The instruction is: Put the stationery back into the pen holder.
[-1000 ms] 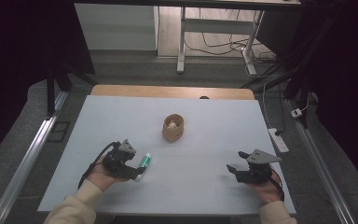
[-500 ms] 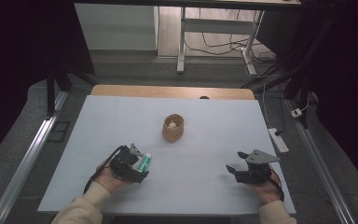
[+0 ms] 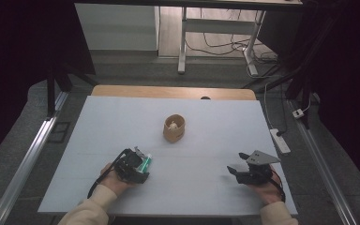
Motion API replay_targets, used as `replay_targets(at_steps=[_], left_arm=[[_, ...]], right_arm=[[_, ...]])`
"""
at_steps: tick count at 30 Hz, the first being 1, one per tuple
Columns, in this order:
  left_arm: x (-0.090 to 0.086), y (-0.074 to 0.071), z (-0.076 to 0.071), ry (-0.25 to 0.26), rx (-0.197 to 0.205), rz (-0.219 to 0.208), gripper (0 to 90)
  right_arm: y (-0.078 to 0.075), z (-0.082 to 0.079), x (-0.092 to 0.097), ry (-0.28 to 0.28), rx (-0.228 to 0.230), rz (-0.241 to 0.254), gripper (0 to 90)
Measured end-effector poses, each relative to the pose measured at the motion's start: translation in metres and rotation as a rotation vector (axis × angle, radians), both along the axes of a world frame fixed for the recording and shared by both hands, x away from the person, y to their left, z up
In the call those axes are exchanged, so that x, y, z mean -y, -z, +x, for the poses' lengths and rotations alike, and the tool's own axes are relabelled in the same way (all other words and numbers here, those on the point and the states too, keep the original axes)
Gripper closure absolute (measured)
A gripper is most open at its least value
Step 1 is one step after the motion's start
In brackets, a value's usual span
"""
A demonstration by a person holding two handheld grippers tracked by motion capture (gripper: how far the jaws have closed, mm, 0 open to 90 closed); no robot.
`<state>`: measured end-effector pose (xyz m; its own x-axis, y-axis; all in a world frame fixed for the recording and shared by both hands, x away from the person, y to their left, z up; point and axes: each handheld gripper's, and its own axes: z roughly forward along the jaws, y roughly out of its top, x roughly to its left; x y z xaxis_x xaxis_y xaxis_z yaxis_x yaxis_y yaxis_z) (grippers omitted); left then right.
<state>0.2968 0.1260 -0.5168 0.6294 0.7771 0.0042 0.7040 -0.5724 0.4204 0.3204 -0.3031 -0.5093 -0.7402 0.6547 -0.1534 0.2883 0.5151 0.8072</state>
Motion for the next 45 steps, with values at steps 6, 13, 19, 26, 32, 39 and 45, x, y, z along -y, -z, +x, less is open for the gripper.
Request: replay_targets(at_steps=[6, 13, 19, 26, 32, 39, 45], left_arm=[[-0.005, 0.000, -0.002, -0.005, -0.018, -0.034, 52.7], [-0.015, 0.000, 0.003, -0.007, -0.032, -0.067, 64.5], [-0.017, 0.000, 0.002, 0.007, -0.009, -0.065, 64.7], [-0.026, -0.008, 0.003, 0.027, 0.008, -0.142, 64.7], [-0.030, -0.017, 0.002, 0.055, 0.036, -0.200, 64.7], [-0.030, -0.024, 0.002, 0.092, 0.056, -0.240, 64.7], [-0.028, -0.030, 0.002, 0.125, 0.062, -0.256, 64.7]], right_arm=[[0.000, 0.000, 0.000, 0.001, 0.002, -0.003, 27.0], [0.000, -0.001, 0.000, 0.005, 0.003, -0.009, 27.2], [-0.001, -0.001, 0.000, 0.004, 0.006, -0.010, 27.6], [-0.001, -0.001, 0.000, 0.002, 0.011, -0.005, 27.7], [-0.002, -0.001, 0.000, -0.002, 0.014, -0.001, 27.8], [-0.002, -0.002, 0.000, -0.001, 0.015, -0.002, 27.9], [-0.002, -0.002, 0.000, -0.005, 0.018, 0.003, 28.1]])
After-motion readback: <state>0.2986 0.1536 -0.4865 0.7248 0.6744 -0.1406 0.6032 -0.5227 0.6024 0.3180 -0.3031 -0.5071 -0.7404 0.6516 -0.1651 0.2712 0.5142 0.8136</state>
